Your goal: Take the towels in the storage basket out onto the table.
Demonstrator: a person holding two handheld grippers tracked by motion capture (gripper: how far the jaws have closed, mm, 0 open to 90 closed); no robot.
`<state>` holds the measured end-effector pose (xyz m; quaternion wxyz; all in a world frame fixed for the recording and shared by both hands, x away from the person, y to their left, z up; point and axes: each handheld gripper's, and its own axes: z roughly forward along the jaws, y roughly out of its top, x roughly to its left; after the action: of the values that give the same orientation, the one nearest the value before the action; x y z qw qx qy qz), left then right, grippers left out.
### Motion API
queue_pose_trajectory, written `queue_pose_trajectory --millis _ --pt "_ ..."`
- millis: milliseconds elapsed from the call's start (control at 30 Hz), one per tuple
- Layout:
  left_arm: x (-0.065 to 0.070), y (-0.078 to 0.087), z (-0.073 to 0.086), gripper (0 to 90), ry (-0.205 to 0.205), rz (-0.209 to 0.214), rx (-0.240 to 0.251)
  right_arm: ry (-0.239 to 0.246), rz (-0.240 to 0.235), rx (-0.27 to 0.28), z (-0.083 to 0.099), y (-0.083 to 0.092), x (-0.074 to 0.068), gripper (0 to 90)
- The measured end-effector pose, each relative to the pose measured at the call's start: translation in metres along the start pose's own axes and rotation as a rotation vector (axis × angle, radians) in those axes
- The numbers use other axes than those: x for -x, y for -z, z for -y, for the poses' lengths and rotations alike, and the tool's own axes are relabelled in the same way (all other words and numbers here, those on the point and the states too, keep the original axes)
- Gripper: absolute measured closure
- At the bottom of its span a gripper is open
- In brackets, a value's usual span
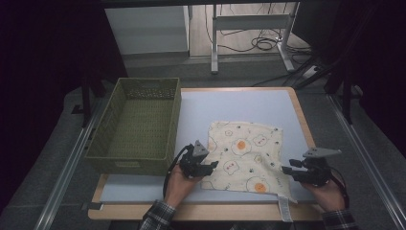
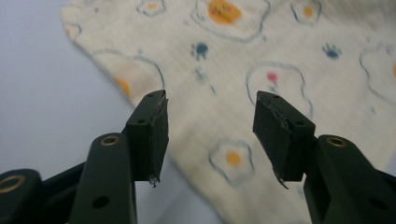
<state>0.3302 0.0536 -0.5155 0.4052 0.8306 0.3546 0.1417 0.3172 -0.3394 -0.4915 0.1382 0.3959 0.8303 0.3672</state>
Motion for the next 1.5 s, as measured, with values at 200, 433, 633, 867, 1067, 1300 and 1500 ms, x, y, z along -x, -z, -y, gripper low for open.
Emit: queue_pose_trajectory --millis 200,433,633,867,1067,1300,1500 --pt "-0.017 -0.021 -0.023 40.0 0.024 -0.033 0.009 -0.019 0.020 0.004 -0.014 -0.019 0.017 52.0" --pt "-0.042 -0.054 -0.039 40.9 0.023 -0.025 -0.004 -0.051 0.060 -0.017 -0.027 -0.040 0.041 52.0" --pt "-0.061 -0.070 -0.050 43.1 0.046 -0.064 -0.001 -0.074 0.083 -0.001 -0.039 -0.053 0.059 53.0" --pt "-0.076 -0.084 -0.058 47.5 0.070 -0.137 -0.012 -0.088 0.112 -0.001 -0.053 -0.068 0.077 61.2" --pt "-0.096 -0.088 -0.060 59.1 0.145 -0.138 0.001 -0.108 0.136 -0.004 -0.062 -0.081 0.093 64.6" --pt "-0.107 -0.095 -0.059 53.4 0.168 -0.169 -0.012 -0.128 0.145 -0.002 -0.070 -0.097 0.105 62.5" --pt "-0.105 -0.100 -0.058 64.3 0.171 -0.144 -0.027 -0.106 0.157 -0.052 -0.078 -0.102 0.097 77.7"
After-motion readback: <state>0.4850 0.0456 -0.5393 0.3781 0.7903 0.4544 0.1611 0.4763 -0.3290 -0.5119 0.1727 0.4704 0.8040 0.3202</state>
